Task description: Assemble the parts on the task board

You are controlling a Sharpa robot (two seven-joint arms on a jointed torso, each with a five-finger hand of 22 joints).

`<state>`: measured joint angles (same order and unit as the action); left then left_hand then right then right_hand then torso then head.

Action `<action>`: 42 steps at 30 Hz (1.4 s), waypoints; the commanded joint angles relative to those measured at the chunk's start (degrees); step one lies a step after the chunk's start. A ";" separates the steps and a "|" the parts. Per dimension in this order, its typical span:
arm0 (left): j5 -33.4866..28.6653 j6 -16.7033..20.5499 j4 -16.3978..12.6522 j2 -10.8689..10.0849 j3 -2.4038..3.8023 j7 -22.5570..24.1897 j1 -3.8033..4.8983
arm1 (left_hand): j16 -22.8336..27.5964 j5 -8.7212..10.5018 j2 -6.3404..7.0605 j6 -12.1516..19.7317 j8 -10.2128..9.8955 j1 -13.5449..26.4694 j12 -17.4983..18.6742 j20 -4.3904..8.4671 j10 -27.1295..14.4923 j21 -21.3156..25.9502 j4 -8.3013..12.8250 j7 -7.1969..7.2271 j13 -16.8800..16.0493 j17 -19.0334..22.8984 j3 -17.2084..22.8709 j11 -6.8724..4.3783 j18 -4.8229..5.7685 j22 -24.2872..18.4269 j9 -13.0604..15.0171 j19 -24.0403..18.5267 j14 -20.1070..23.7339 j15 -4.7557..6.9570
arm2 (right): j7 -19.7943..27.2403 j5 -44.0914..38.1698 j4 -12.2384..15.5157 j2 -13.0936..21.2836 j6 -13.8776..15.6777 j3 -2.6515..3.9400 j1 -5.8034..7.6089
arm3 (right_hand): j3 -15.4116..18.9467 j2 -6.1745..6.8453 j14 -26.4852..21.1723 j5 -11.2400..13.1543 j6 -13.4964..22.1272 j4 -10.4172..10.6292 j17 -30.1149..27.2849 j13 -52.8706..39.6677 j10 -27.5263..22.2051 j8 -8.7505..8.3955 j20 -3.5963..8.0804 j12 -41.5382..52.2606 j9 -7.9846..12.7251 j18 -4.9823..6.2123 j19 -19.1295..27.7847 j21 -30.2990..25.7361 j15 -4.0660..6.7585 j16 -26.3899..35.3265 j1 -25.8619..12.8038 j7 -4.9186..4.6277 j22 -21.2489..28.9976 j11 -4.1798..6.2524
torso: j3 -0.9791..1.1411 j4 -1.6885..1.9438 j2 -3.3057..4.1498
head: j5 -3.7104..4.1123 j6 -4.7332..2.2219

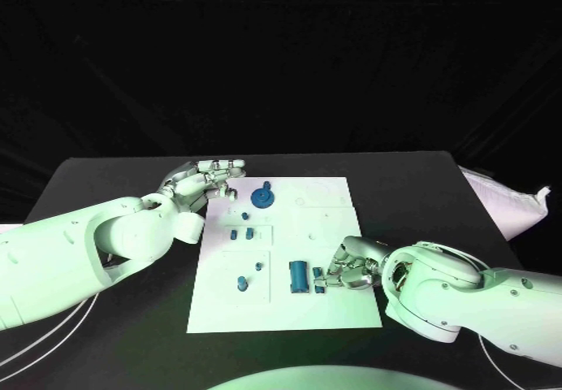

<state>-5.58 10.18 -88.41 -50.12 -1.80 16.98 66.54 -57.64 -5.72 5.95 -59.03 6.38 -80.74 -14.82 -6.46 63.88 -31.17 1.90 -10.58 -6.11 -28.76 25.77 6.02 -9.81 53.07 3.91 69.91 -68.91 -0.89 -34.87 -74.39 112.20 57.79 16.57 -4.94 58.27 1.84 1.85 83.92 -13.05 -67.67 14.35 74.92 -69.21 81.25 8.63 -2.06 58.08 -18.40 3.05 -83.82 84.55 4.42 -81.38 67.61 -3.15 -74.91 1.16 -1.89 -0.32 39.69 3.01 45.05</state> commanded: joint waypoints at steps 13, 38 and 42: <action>0.27 -1.17 -0.07 0.13 0.03 0.18 0.02 | -0.27 -0.18 -0.31 0.32 0.37 -0.36 -0.05 0.03 -0.35 0.01 0.43 0.10 -0.08 0.07 -0.02 -0.10 -0.61 0.07 0.00 -0.38 0.31 0.02 | 0.37 -4.86 -2.65 -1.61 -2.89 -0.01 -0.29 | -0.93 -1.17 3.92 5.39 -0.04 -5.37 3.48 -0.35 0.10 0.40 0.30 -0.33 -0.24 -0.88 -0.44 0.23 0.38 -0.22 8.34 0.15 -7.19 0.14 | -0.05 0.04 0.09 | -0.06 0.07; 0.19 -0.57 0.51 0.41 -0.02 0.70 -0.12 | -0.31 -0.12 -0.18 0.50 0.42 0.33 -0.34 -0.06 -0.71 0.08 0.24 0.05 -0.06 0.23 -0.27 -0.01 -0.56 0.15 -0.03 -0.57 0.52 -0.11 | 19.03 14.67 -3.92 0.89 5.34 0.26 2.22 | 5.09 -0.20 1.93 1.06 5.60 -2.68 -4.25 9.16 -6.66 -2.73 -1.01 -16.52 0.88 0.94 4.89 -5.00 -1.30 6.25 5.83 -2.34 -0.17 -2.01 | -0.14 0.09 -0.55 | 0.56 -1.12; -0.55 0.27 0.88 0.77 -0.04 1.49 -0.55 | 2.06 -0.09 0.56 0.89 0.49 2.03 -0.44 -0.43 -1.71 1.92 -0.56 -0.09 0.15 1.52 -1.42 0.13 -0.53 -0.65 -0.06 -3.10 3.87 -0.68 | 29.37 27.00 -8.21 0.47 5.33 0.30 4.65 | 5.23 -1.69 -1.10 1.38 7.43 -3.73 -14.15 16.64 -12.11 -3.63 -1.73 -27.65 1.20 3.09 11.26 -12.27 -2.05 15.62 8.66 -3.25 8.72 -2.87 | -0.37 0.30 -1.28 | 0.83 -2.00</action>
<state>-5.57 10.26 -87.56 -49.54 -1.86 17.12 66.09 -55.94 -5.72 6.46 -58.49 6.60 -79.17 -15.10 -6.85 62.50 -29.54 1.36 -10.73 -6.03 -27.41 24.56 6.14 -9.80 52.59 3.91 67.14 -65.48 -1.50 -17.75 -61.07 104.83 58.43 20.06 -4.68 62.64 7.16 0.29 83.07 -11.65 -60.52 10.89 62.06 -53.62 70.09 5.22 -3.74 32.02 -17.23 5.48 -73.47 73.29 2.43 -67.06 75.76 -6.37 -67.34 -1.67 -2.08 -0.18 39.00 3.64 43.54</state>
